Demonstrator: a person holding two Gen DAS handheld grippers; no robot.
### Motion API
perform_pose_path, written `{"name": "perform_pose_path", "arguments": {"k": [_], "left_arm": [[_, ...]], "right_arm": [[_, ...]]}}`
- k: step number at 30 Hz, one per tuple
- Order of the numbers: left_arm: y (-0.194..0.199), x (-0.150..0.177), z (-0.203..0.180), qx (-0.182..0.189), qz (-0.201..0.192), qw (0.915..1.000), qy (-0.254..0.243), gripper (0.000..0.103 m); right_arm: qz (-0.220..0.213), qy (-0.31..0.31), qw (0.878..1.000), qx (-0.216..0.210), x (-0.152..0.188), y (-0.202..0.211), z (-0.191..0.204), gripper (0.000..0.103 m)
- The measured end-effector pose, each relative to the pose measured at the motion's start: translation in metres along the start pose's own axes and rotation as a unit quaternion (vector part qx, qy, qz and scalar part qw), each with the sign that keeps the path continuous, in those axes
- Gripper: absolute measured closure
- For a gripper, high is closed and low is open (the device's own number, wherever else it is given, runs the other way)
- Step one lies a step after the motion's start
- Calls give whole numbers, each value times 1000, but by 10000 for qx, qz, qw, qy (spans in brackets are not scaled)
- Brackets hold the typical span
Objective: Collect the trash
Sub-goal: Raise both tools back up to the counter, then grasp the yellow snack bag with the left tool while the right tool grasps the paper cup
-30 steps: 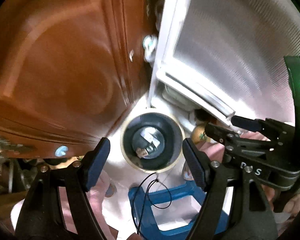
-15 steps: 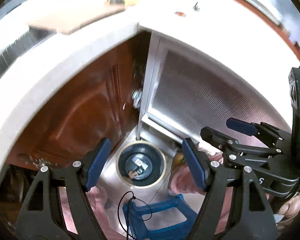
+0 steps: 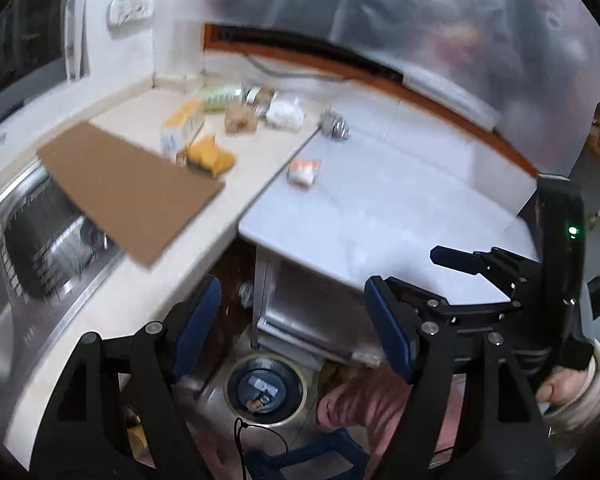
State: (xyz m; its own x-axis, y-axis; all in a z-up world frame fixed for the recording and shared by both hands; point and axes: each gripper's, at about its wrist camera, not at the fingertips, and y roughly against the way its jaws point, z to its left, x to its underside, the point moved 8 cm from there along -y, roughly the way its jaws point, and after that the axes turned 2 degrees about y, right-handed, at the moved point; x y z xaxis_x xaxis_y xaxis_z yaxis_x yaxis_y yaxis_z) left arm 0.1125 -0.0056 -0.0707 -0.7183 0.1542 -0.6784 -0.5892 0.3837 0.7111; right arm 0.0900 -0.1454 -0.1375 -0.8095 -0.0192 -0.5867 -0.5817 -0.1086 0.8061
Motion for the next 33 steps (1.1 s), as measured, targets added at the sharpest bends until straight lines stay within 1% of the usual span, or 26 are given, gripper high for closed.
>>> {"name": "perform_pose_path", "arguments": {"k": [4, 7, 9, 11, 14, 17, 20, 22, 25, 28, 33], "left_arm": [[3, -43, 10, -79, -45, 10000, -22, 31], [-8, -73, 26, -147, 98, 9998, 91, 31], [-25, -91, 39, -141, 217, 9995, 185, 31], [-45, -103, 48, -131, 318, 9991, 249, 31], [-75, -117, 61, -40, 446, 9983, 384, 31], [-107, -128, 74, -6, 605, 9968, 523, 31], [-139, -137, 87, -100, 724, 9954, 617, 31], [-160, -142, 96, -211, 761, 9947, 653, 31], [-186, -148, 107, -347, 795, 9937, 714, 31], [-208, -152, 114, -429, 889, 9921, 780, 31], [-237, -156, 117, -542, 970, 9914, 687, 31]], "right_arm": [[-51, -57, 10000, -10, -48, 7, -20, 24], [-85, -234, 9997, -86, -88, 5, -42, 24], [-57, -417, 9989, -221, -115, 0, -56, 24], [-23, -549, 9980, -302, -133, -14, -65, 24], [148, -747, 9967, -274, -161, -45, -84, 24], [373, -974, 9940, -320, -166, -85, -93, 25], [600, -1115, 9915, -302, -164, -124, -97, 28], [719, -1151, 9904, -255, -162, -145, -98, 29], [858, -1172, 9891, -243, -156, -175, -95, 32], [948, -1110, 9891, -200, -155, -199, -93, 32], [986, -682, 9928, 61, -157, -221, -84, 32]]}}
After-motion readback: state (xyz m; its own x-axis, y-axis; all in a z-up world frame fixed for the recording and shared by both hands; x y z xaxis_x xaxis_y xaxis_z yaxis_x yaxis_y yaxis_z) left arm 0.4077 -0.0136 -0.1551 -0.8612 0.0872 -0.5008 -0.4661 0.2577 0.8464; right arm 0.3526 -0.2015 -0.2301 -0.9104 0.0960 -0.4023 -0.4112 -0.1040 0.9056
